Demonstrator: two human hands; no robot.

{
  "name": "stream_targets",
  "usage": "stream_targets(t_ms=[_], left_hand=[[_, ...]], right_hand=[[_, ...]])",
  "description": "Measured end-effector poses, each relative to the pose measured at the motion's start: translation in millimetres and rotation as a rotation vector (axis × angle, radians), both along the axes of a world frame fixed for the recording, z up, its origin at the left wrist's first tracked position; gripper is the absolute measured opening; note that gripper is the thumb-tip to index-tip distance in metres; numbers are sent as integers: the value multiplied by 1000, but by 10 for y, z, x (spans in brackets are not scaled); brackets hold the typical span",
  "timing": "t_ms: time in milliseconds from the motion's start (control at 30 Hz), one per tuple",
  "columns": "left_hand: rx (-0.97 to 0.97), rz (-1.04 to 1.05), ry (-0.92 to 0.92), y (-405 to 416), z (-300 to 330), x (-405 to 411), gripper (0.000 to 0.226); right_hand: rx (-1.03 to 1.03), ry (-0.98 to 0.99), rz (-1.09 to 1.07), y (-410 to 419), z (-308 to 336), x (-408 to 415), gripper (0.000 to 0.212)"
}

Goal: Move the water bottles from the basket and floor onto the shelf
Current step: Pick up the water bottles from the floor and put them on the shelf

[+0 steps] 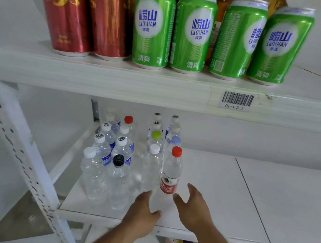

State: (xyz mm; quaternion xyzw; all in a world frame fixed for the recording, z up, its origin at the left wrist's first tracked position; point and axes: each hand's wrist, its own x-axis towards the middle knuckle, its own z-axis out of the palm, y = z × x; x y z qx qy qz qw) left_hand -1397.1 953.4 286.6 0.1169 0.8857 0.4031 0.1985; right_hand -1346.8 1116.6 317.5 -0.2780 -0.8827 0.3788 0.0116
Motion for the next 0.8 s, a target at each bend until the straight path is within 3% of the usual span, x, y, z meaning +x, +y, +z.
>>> stream_targets(t_ms=[300,667,800], left_hand=[[-357,-373,215,239,232,441,74],[-460,-628,326,1109,352,1556,54],[-495,-704,346,1617,310,2170,63]], right_hand=[[315,-172,83,117,108,814,76],[300,-199,-27,857,-25,2196,74],[248,-236,-110,1275,-131,2929,80]])
